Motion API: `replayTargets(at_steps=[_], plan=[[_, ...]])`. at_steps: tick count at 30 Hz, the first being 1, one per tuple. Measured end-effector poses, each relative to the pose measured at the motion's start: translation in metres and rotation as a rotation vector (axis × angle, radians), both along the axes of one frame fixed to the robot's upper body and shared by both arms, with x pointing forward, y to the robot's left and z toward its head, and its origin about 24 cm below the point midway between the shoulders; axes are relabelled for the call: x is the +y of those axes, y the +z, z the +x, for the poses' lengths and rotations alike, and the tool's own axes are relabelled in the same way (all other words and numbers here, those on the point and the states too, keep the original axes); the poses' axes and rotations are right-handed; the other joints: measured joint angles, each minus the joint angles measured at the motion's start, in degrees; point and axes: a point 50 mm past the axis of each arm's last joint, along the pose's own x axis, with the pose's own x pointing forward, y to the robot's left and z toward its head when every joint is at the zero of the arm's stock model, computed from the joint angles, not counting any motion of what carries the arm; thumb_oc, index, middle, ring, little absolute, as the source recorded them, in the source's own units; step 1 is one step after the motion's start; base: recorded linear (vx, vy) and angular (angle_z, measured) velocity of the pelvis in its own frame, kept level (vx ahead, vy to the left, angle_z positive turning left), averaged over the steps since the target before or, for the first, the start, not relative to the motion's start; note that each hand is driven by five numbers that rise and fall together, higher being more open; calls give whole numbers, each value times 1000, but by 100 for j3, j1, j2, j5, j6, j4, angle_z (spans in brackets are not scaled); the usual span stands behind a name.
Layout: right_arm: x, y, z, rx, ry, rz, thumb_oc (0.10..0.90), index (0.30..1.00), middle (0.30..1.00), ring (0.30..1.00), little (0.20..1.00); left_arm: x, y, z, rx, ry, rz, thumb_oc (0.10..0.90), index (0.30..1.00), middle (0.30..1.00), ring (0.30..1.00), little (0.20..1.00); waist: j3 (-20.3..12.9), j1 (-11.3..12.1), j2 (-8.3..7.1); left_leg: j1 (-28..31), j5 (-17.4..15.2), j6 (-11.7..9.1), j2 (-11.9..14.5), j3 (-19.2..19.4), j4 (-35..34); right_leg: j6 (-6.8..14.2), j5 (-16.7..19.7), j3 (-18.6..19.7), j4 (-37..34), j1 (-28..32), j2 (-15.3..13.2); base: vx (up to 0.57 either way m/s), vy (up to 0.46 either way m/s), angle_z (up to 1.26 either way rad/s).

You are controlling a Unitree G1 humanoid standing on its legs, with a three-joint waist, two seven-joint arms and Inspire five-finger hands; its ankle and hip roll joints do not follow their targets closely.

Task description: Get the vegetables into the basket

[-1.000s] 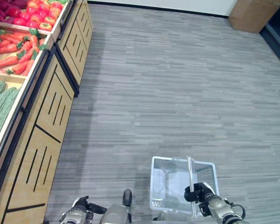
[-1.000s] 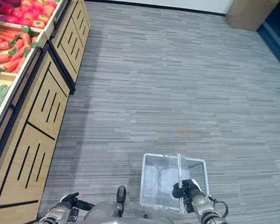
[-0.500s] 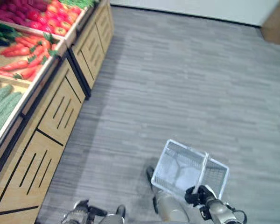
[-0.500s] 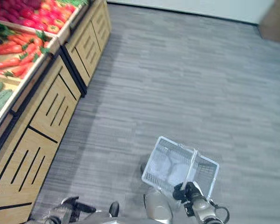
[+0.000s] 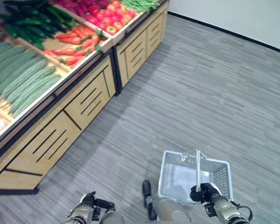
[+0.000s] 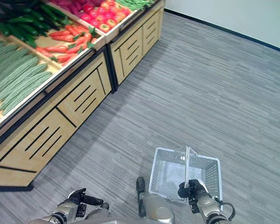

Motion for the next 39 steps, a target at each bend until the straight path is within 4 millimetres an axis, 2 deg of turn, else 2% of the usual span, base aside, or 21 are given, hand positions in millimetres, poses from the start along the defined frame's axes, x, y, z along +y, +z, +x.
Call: replayTargets(at_steps=[6, 8, 9, 10, 11, 12, 13, 15, 16, 17, 18, 19, 20, 22, 23, 24, 25, 28, 36, 38, 39], plan=[[-4, 4, 5, -9, 25, -18, 400, 300, 300, 300, 300, -5, 1, 5, -23, 19, -24, 900, 1000, 1000, 1000, 1000, -62, 193, 196, -336, 34, 11, 112, 38, -155, -47, -52, -402, 137, -163, 1, 62, -86, 71], [-7, 4, 4, -8, 25, -26, 400, 300, 300, 300, 300, -7, 1, 7, -30, 11, -28, 900, 1000, 1000, 1000, 1000, -91, 189, 281, -427, -239, 413, 185, 95, -265, -46, -53, -548, 160, -200, 3, 14, -26, 69], [-5, 4, 3, -7, 28, -25, 400, 300, 300, 300, 300, -7, 2, 10, -39, 9, -28, 900, 1000, 1000, 1000, 1000, -90, 241, 251, -492, -286, 432, 197, 181, -310, -25, -67, -565, 152, -221, -39, 12, -8, 77], [-6, 6, 7, -24, 40, -27, 400, 300, 300, 300, 300, -10, 0, 6, -36, 12, -38, 900, 1000, 1000, 1000, 1000, -102, 377, 392, -766, -418, 854, 317, 388, -302, 181, -139, -595, 393, -425, -33, 10, -9, 75], [-5, 6, 6, -33, 29, -22, 400, 300, 300, 300, 300, -9, 2, 8, -49, 10, -34, 900, 1000, 1000, 1000, 1000, -142, 355, 326, -907, -479, 561, 350, 497, -295, -94, -564, -450, 1264, -711, -80, 4, -2, 104], [-1, 4, 3, -31, 15, -5, 400, 300, 300, 300, 300, -3, 3, 8, -55, 10, -20, 900, 1000, 1000, 1000, 1000, -184, 275, 138, -989, -521, 524, 185, 612, -353, 64, -965, -334, 1428, -688, -295, 0, -3, 122], [0, 2, 2, -19, 16, -3, 400, 300, 300, 300, 300, -2, 5, 11, -64, 14, -19, 900, 1000, 1000, 1000, 1000, -146, 290, -3, -1023, -243, 304, 166, 956, -352, 54, -920, -462, 1231, -660, -488, -3, -4, 114], [-3, 5, 4, -29, 32, -13, 400, 300, 300, 300, 300, 0, 4, 9, -60, 38, -25, 900, 1000, 1000, 1000, 1000, -145, 305, -15, -940, -125, 194, 87, 1491, -153, 123, -876, -523, 802, -462, -588, 4, -3, 63], [-3, 6, 7, -36, 35, -14, 400, 300, 300, 300, 300, 0, 3, 7, -49, 40, -23, 900, 1000, 1000, 1000, 1000, -168, 306, 64, -762, -116, 218, 80, 1699, -175, 150, -854, -548, 717, -384, -609, 1, -6, 46], [-5, 7, 7, -35, 35, -21, 400, 300, 300, 300, 300, -3, 1, 2, -32, 41, -28, 900, 1000, 1000, 1000, 1000, -193, 255, 116, -599, -146, 400, 133, 2078, -208, 202, -793, -673, 658, -336, -620, -32, -20, 71], [-9, 6, 2, -22, 24, -32, 400, 300, 300, 300, 300, -7, 0, 1, -27, 35, -36, 900, 1000, 1000, 1000, 1000, -220, 222, 247, -431, 36, 415, 223, 2469, -387, 233, -679, -825, 688, -306, -687, -39, -27, 89], [-9, 5, 1, -16, 23, -28, 400, 300, 300, 300, 300, -9, -1, 1, -28, 26, -42, 900, 1000, 1000, 1000, 1000, -156, 265, 189, -475, 203, 642, 230, 2860, -421, 349, -594, -850, 676, -229, -817, -75, -45, 83], [-8, 5, 1, -19, 24, -26, 400, 300, 300, 300, 300, -9, -1, -1, -25, 29, -43, 900, 1000, 1000, 1000, 1000, -164, 280, 173, -491, 222, 670, 219, 2979, -444, 360, -587, -844, 654, -218, -840, -53, -33, 65], [-6, 2, -6, -4, 16, -21, 400, 300, 300, 300, 300, -7, 1, 4, -33, 18, -34, 900, 1000, 1000, 1000, 1000, -157, 182, 112, -575, 115, 845, 261, 3658, -421, 428, -540, -1122, 378, -33, -1049, -36, 4, 108], [-7, 0, -10, 13, 11, -18, 400, 300, 300, 300, 300, -7, 3, 10, -47, -2, -27, 900, 1000, 1000, 1000, 1000, -137, 124, 57, -599, 161, 725, 226, 3975, -452, 516, -435, -1168, 250, 46, -1211, -11, 22, 107], [-8, 1, -9, 14, 11, -24, 400, 300, 300, 300, 300, -9, 1, 5, -32, -6, -34, 900, 1000, 1000, 1000, 1000, -160, 135, 132, -567, 415, 648, 210, 4033, -543, 587, -265, -1143, 231, 54, -1228, 63, 63, 41], [-6, 1, -8, 12, 25, -24, 400, 300, 300, 300, 300, -9, -2, -2, -13, 6, -40, 900, 1000, 1000, 1000, 1000, -159, 146, 166, -453, 622, 406, 200, 4122, -545, 686, -201, -1118, 60, 214, -1241, 75, 97, -11], [18, -12, -18, 58, 32, 33, 400, 300, 300, 300, 300, 2, -3, -14, 19, -6, -1, 900, 1000, 1000, 1000, 1000, -326, 106, -45, 10, 692, 435, -138, 4305, -939, 913, 175, -1033, -519, 691, -1484, 77, 127, -21], [27, -13, -13, 64, 78, 36, 400, 300, 300, 300, 300, 12, 0, -14, 22, -3, 26, 900, 1000, 1000, 1000, 1000, -437, 310, -268, 48, 545, 447, -225, 4295, -839, 946, 161, -1019, -503, 729, -1534, 34, 107, -5], [30, -16, -18, 76, 70, 46, 400, 300, 300, 300, 300, 14, -2, -20, 40, 11, 28, 900, 1000, 1000, 1000, 1000, -441, 352, -442, -41, 296, 591, -380, 4181, -630, 1047, 123, -976, -266, 629, -1669, 42, 325, -5], [26, -14, -14, 62, 54, 38, 400, 300, 300, 300, 300, 12, -1, -16, 20, 30, 12, 900, 1000, 1000, 1000, 1000, -409, 400, -487, -290, -37, 1011, -623, 4092, -118, 1099, 86, -831, 148, 372, -1859, 30, 222, -26]])
